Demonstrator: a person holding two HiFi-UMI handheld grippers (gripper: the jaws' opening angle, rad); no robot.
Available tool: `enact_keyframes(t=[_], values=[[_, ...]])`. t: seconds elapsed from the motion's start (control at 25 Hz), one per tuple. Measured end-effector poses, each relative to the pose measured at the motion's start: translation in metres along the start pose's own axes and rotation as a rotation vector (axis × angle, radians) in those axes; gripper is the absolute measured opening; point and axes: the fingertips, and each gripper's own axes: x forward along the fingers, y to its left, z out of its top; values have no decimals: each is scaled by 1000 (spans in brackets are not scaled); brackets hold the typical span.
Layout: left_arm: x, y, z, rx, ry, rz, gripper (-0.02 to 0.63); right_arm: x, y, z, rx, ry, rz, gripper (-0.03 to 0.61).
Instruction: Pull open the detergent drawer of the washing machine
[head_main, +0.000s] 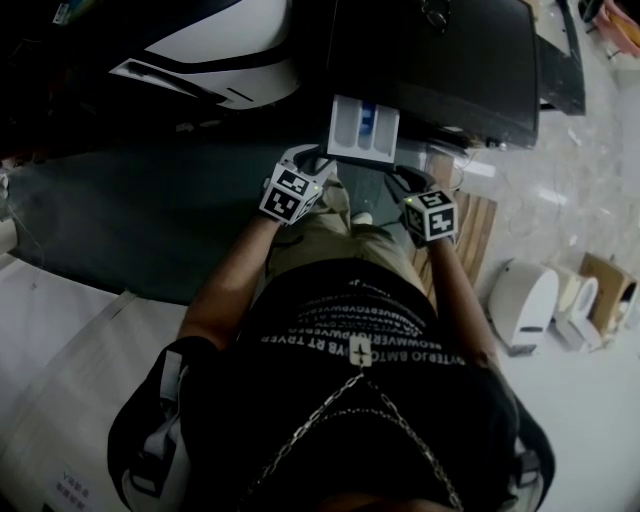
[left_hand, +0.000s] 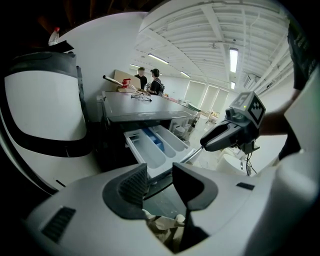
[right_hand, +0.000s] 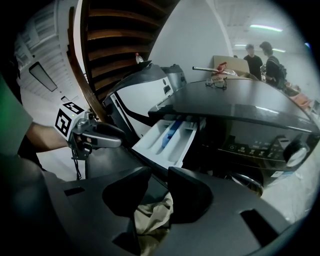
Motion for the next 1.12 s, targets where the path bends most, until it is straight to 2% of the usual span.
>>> enact_keyframes(t=[0.16,0.24,0.28,0.32,0.4,0.48,0.6,0.76,0.96,1.12], values=[[0,-1,0,14,5,17,140,-5,-5,2,14,-9,-19,109],[-8,-1,2,17,-6,34,140,-16,-7,11,15,-54,-46,107],[-14,-2,6,15,-27,39,140,-25,-8,16,9,-83,-56,81],[-20,-4,12,9,-58,43,134,-34,-8,23,2,-112,-63,25],[-33,-10,27,-3,-128,51,95,-54,-9,36,-9,-169,-72,6],[-48,-15,45,-4,-188,69,38,-74,-8,52,-31,-223,-84,3],[-73,-22,73,16,-261,104,5,-102,-1,79,-93,-297,-106,3],[-112,-38,113,47,-368,124,3,-140,15,106,-165,-382,-122,2],[-163,-60,155,46,-498,150,3,-190,33,131,-205,-497,-127,2],[-196,-77,176,57,-558,157,3,-223,53,144,-212,-542,-95,2]])
